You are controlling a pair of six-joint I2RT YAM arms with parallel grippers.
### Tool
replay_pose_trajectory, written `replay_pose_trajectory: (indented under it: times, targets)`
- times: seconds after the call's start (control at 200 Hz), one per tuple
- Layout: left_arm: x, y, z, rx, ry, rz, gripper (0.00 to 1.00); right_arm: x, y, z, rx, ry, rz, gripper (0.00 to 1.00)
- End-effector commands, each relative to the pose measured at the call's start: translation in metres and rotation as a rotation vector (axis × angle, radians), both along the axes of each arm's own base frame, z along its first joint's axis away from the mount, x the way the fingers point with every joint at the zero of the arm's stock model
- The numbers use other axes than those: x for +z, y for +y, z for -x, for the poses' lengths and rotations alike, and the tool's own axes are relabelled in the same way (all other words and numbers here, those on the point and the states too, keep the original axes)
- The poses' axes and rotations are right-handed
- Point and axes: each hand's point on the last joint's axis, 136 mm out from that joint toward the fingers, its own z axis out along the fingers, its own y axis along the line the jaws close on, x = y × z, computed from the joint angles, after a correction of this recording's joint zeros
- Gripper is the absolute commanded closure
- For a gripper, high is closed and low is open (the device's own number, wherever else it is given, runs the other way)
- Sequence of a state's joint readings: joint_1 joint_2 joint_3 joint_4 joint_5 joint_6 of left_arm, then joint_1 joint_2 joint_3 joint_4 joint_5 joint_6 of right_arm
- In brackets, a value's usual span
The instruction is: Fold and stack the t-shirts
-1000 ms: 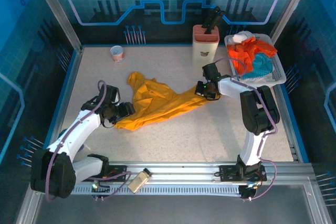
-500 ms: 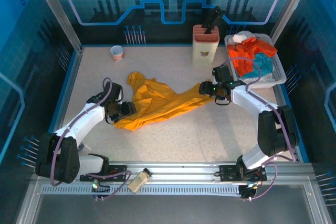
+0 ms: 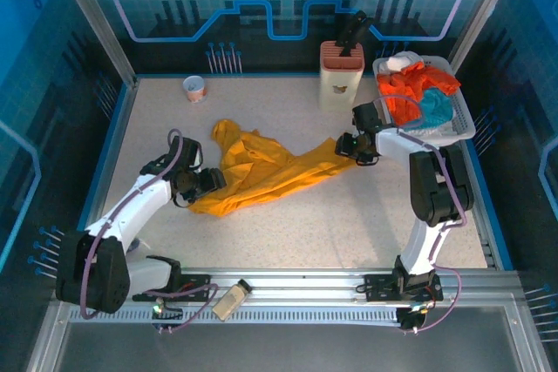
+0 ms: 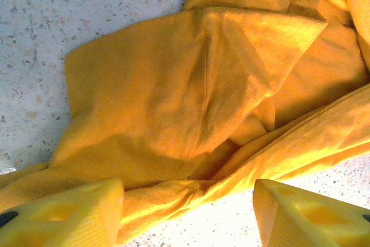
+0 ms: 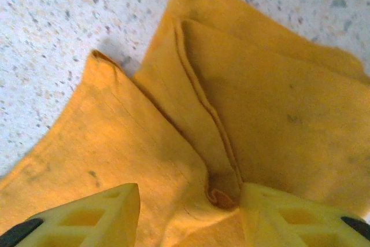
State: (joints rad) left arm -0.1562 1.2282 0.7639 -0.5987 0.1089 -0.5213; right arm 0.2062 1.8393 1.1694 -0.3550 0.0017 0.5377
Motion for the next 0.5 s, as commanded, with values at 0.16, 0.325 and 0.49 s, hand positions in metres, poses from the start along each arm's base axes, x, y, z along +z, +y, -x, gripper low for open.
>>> replay_pose_trajectory:
  times: [0.16,0.325,0.49]
  targets:
    - [-0.004,0.003,0.010,-0.009,0.029,-0.017,0.38,0.001,-0.002,-0.003,0.003,0.016,0.004,0.51]
    - [-0.015,0.008,0.019,0.005,0.074,-0.037,0.38,-0.007,-0.009,0.010,0.009,0.037,0.046,0.48]
    - [-0.025,0.015,0.036,0.090,0.138,-0.049,0.35,-0.016,0.000,0.014,0.041,0.055,0.051,0.47]
